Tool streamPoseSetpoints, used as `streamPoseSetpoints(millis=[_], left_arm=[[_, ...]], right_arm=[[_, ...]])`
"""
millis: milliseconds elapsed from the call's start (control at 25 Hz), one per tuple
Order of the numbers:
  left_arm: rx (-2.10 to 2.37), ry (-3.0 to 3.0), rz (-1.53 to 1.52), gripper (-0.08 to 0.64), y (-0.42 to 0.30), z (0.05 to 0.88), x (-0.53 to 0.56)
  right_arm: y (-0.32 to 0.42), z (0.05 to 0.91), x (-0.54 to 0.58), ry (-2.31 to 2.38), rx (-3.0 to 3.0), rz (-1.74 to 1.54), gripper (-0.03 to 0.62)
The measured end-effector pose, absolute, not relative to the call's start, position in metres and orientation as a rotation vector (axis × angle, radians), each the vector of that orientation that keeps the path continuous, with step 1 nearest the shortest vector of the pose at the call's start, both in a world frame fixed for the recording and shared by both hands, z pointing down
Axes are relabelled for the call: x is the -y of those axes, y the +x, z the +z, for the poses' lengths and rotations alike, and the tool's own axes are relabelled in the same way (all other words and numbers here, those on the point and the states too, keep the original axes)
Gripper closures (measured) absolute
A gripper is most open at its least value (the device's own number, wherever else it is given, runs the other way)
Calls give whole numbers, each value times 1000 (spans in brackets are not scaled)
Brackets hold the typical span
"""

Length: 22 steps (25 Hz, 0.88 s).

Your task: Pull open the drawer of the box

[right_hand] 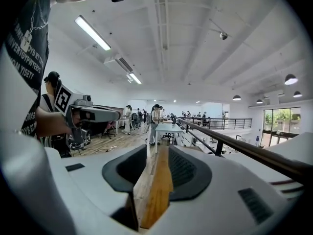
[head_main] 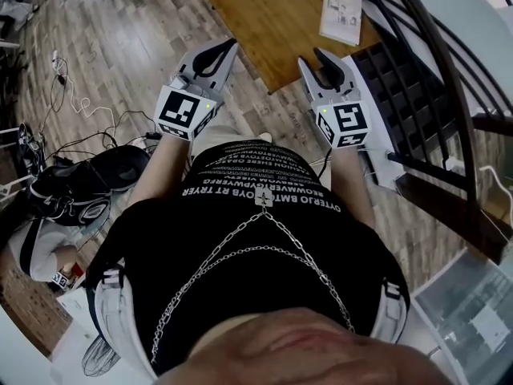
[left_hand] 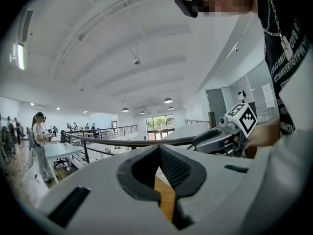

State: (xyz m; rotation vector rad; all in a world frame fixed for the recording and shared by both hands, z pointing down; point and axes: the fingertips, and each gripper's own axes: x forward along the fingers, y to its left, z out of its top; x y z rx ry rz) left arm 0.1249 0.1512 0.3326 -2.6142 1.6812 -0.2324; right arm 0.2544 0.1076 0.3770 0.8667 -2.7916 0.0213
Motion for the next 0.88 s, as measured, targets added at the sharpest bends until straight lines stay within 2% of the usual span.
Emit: streamPoseSetpoints(millis=[280,880], left_arm=[[-1660,-2617,-257,554,134,336,-129],[-1631,-2683,-283,554,99,360,-91]], right_arm=[[264,387,-83,883,2796,66,460],[220,413,-52,887,2763,131,460]])
